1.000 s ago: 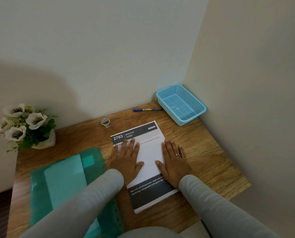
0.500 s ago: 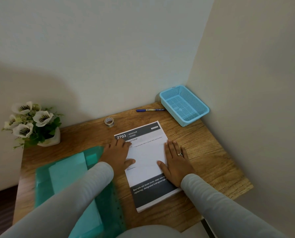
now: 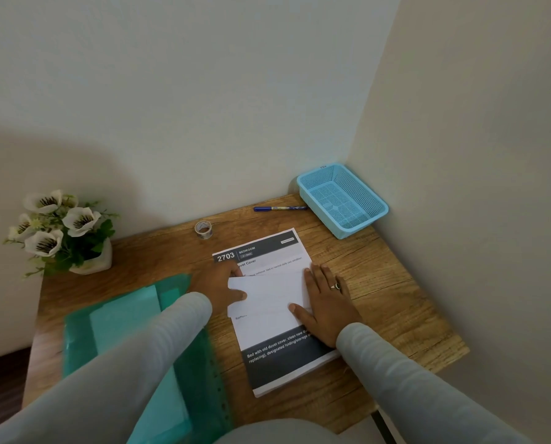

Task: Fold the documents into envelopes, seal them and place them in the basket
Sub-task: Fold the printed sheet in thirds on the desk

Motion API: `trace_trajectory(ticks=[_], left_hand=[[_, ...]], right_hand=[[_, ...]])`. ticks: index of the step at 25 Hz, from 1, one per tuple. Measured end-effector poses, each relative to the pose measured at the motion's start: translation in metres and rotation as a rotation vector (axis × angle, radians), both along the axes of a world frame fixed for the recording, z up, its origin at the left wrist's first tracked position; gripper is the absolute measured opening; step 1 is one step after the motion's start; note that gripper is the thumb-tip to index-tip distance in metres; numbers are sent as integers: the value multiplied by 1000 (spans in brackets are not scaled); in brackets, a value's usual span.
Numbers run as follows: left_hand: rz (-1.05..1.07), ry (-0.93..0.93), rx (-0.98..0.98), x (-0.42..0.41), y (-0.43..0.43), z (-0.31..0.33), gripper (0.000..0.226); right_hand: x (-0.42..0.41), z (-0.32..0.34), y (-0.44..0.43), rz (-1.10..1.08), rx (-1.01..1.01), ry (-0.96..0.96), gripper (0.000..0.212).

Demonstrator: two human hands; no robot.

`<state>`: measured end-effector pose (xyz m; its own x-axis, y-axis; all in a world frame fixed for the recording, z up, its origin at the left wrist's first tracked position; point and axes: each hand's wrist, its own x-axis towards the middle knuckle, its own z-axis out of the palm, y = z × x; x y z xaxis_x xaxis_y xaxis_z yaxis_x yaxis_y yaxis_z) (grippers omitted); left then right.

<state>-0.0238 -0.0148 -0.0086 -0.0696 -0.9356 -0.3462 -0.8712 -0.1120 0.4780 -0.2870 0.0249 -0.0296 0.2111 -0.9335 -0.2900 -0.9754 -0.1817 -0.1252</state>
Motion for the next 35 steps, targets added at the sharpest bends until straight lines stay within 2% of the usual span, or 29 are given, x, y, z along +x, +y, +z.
trace_trajectory(ticks=[4,9,13,17,22,32,35], left_hand=[[97,190,-40,3,7,-1,18],[118,375,-56,-3,12,5,7],[89,473,-74,-13,12,12,13],[77,588,-147,-20,14,19,6],[49,614,-211,-19,13,26,8],[225,816,-146,8,21,31,9],[277,819,-135,18,23,27,14]], right_hand=[[2,18,-3,-20,7,-88,85],[19,43,-13,50,-108,-214,51],[39,49,-25,92,-115,-291,28],[51,56,-28,142,-143,-389,25],[49,64,-30,176,-130,-471,24],[20,64,-34,148,-143,-432,20],[7,64,-37,101,-137,-401,19]])
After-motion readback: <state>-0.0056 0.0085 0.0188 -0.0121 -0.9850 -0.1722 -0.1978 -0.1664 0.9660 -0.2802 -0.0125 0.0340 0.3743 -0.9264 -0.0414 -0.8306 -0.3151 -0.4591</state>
